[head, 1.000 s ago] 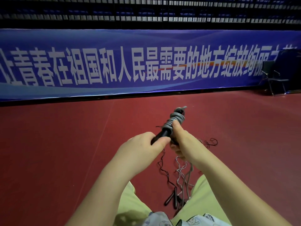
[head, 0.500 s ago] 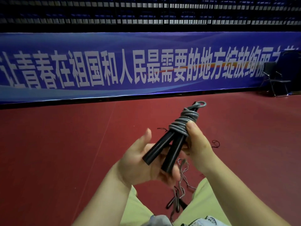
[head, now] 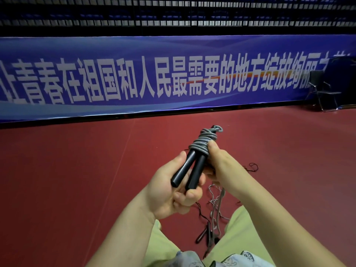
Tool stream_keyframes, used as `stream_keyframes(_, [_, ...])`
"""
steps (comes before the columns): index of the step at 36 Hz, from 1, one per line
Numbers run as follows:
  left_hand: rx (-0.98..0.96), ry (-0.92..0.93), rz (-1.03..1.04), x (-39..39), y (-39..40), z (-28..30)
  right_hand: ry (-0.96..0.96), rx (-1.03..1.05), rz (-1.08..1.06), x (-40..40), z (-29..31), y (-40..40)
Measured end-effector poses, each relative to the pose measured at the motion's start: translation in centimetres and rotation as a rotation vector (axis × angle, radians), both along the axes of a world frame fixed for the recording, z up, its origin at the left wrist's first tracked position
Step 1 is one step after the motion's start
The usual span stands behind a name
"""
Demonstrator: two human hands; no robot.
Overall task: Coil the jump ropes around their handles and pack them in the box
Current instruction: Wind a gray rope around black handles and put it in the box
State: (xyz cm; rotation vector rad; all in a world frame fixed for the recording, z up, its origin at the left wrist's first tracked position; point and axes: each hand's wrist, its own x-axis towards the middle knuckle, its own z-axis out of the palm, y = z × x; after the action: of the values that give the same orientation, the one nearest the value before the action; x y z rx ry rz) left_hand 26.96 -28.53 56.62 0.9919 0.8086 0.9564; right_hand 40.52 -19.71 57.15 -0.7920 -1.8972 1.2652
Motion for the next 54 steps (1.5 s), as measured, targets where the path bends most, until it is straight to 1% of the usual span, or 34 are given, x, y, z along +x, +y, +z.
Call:
stream_keyframes(1, [0.021, 0.091, 0.054, 0.1, 0.0, 0.0, -0.014, 0.068, 0.013, 0.7, -0.3, -0.5])
stream_keyframes(4, [0.109, 0.398, 0.237, 0.7, -0.1, 0.2, -0.094, 0.153, -0.037, 0.6, -0.4, -0.1])
stream_keyframes(6, [0.128, 0.515, 0.311, 1.2, 0.1, 0.2, -0.179, 0.209, -0.082, 0.5, -0.7, 0.0])
stream_keyframes(8, [0.154, 0.572, 0.37, 1.5, 0.4, -0.1, -0.192, 0.235, -0.101, 0.6, -1.2, 0.0])
stream_keyframes(11, [0.203, 0.767, 0.405, 1.2, 0.8, -0.4, -0.19, 0.178, -0.132, 0.3, -1.3, -0.1])
stream_keyframes(14, [0.245, 0.841, 0.485, 0.4, 1.0, -0.4, -0.193, 0.097, -0.14, 0.6, -1.1, -0.4])
stream_keyframes(15, [0.266, 0.896, 0.516, 0.3, 0.8, -0.3, -0.102, 0.108, -0.157, 0.8, -1.8, -0.3])
stream_keyframes(17, [0.318, 1.012, 0.555, 0.2, 0.6, -0.1, 0.001, 0.021, -0.061, 1.8, -3.3, 0.8])
stream_keyframes(18, [0.337, 1.052, 0.569, 0.3, 0.4, -0.1, -0.035, 0.067, -0.02, 1.7, -3.8, 1.8])
stream_keyframes(20, [0.352, 1.09, 0.585, 0.6, 0.1, 0.2, -0.038, 0.025, 0.045, 1.6, -2.9, 1.2])
stream_keyframes(21, [0.358, 1.089, 0.585, 0.7, 0.0, 0.3, 0.014, -0.016, 0.09, 1.8, -2.5, 0.6])
stream_keyframes(22, [0.368, 1.077, 0.579, 0.7, 0.0, 0.4, 0.052, -0.126, 0.121, 1.7, -1.7, 0.0])
stream_keyframes(23, [0.377, 1.049, 0.557, 0.8, 0.0, 0.4, 0.075, -0.238, 0.105, 1.3, -1.0, -0.1])
stream_keyframes(24, [0.375, 0.986, 0.513, 0.7, 0.1, 0.5, 0.106, -0.261, 0.092, 1.3, -0.6, -0.3])
stream_keyframes(25, [0.354, 0.864, 0.447, 0.7, 0.1, 0.5, 0.157, -0.237, 0.107, 1.6, -0.6, -0.5])
stream_keyframes(27, [0.252, 0.514, 0.269, 0.9, -0.2, 0.6, 0.277, -0.252, 0.16, 1.2, -0.5, -0.4])
stream_keyframes(29, [0.161, 0.23, 0.056, 1.2, -0.5, 0.0, 0.395, -0.257, 0.216, 1.1, -0.6, -0.3])
stream_keyframes(31, [0.092, -0.033, -0.179, 1.9, -0.6, -0.8, 0.464, -0.229, 0.326, 1.3, -0.8, -0.4])
stream_keyframes(33, [0.06, -0.221, -0.337, 2.5, -0.8, -1.4, 0.47, -0.185, 0.385, 1.2, -0.7, -0.5])
stream_keyframes(35, [0.04, -0.356, -0.406, 2.9, -1.0, -1.6, 0.459, -0.156, 0.396, 1.3, -0.5, -0.5])
stream_keyframes(37, [-0.015, -0.439, -0.449, 2.8, -0.7, -1.6, 0.429, -0.141, 0.344, 1.3, -0.2, -0.3])
stream_keyframes(39, [-0.071, -0.462, -0.447, 2.3, -0.3, -1.3, 0.412, -0.126, 0.305, 1.3, -0.3, -0.1])
stream_keyframes(41, [-0.086, -0.41, -0.373, 1.8, -0.2, -0.7, 0.342, -0.112, 0.31, 1.3, -0.2, 0.0])
stream_keyframes(45, [-0.096, -0.196, -0.035, 1.4, -0.5, 0.2, 0.156, -0.081, 0.282, 1.4, -0.8, 0.4])
stream_keyframes(48, [-0.083, -0.129, 0.095, 1.3, -0.5, 0.1, 0.138, -0.11, 0.219, 0.9, -1.5, 1.0])
stream_keyframes(51, [-0.049, -0.064, 0.181, 1.3, -0.5, -0.1, 0.172, -0.103, 0.183, 0.6, -1.4, -0.6])
stream_keyframes(52, [-0.029, -0.026, 0.207, 1.3, -0.5, -0.1, 0.192, -0.114, 0.159, 0.8, -1.6, -1.1])
stream_keyframes(54, [0.027, 0.107, 0.267, 1.3, -0.4, -0.1, 0.24, -0.135, 0.106, 0.2, -1.7, -1.2])
